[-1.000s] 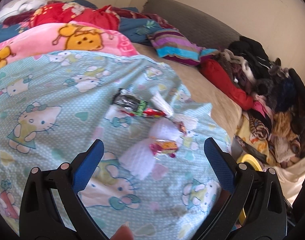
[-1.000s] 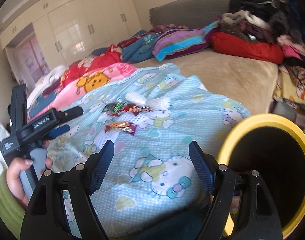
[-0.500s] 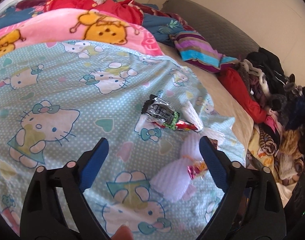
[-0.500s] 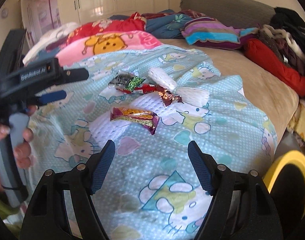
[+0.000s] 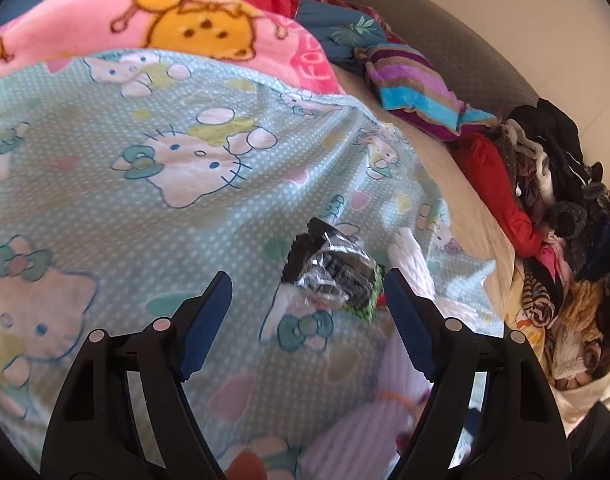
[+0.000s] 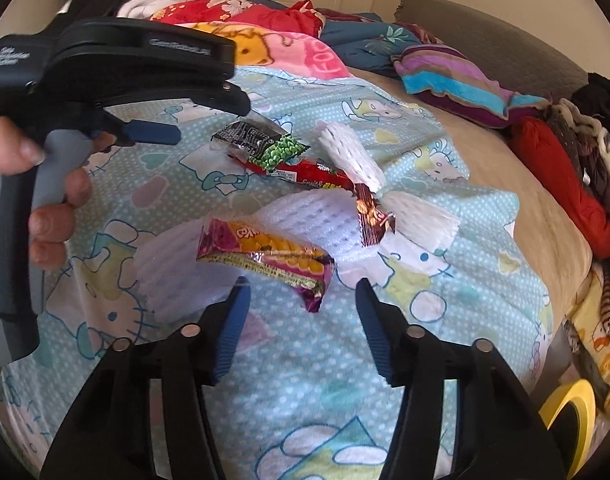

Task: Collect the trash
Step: 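Grasp the black-green snack packet with the left tool while the right tool grasps the orange wrapper, then carry both wrappers over the bin and open both tools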

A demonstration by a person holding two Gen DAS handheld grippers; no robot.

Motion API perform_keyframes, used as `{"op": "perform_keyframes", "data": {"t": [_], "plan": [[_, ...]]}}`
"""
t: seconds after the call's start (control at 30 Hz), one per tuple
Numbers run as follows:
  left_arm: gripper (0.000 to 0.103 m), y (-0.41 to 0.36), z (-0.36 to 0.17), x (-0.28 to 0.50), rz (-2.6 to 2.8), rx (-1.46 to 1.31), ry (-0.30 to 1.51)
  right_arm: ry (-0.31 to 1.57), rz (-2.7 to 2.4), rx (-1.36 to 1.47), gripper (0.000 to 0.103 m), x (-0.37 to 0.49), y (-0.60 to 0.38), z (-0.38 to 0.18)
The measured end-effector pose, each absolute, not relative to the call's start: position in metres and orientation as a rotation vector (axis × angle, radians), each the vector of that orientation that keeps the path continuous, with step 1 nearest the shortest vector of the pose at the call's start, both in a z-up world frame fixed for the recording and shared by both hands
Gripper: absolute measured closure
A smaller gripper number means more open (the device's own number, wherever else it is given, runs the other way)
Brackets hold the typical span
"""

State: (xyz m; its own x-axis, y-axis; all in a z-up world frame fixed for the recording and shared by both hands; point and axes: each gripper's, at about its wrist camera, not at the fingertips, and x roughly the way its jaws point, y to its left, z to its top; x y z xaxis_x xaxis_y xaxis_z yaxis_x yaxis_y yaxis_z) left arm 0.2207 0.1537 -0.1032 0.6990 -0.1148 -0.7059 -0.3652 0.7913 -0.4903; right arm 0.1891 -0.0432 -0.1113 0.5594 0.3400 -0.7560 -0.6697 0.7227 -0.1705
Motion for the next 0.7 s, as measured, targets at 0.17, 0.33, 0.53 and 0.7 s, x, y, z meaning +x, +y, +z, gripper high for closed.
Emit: {"op": "perform_keyframes", "data": {"t": [0.17, 0.33, 0.53, 0.7], "plan": [[0.043, 0.161, -0.121, 0.234, 0.144, -0.733, 0.825, 0.780, 0.673, -0.460, 0.084, 0.190, -0.043, -0.111], [0.067, 0.161, -0.124, 0.235, 0.110, -0.772, 0.815, 0.820, 0.709, -0.375, 0.085, 0.182, -0.056, -0.109], [0.088, 0.151, -0.114, 0.226, 0.081, -0.737, 0.801, 0.862, 0.708, -0.268, 0.085, 0.167, -0.074, -0.107], [0.091, 0.138, -0.102, 0.216, 0.039, -0.688, 0.783, 0.857, 0.704, -0.222, 0.085, 0.159, -0.085, -0.099]]}}
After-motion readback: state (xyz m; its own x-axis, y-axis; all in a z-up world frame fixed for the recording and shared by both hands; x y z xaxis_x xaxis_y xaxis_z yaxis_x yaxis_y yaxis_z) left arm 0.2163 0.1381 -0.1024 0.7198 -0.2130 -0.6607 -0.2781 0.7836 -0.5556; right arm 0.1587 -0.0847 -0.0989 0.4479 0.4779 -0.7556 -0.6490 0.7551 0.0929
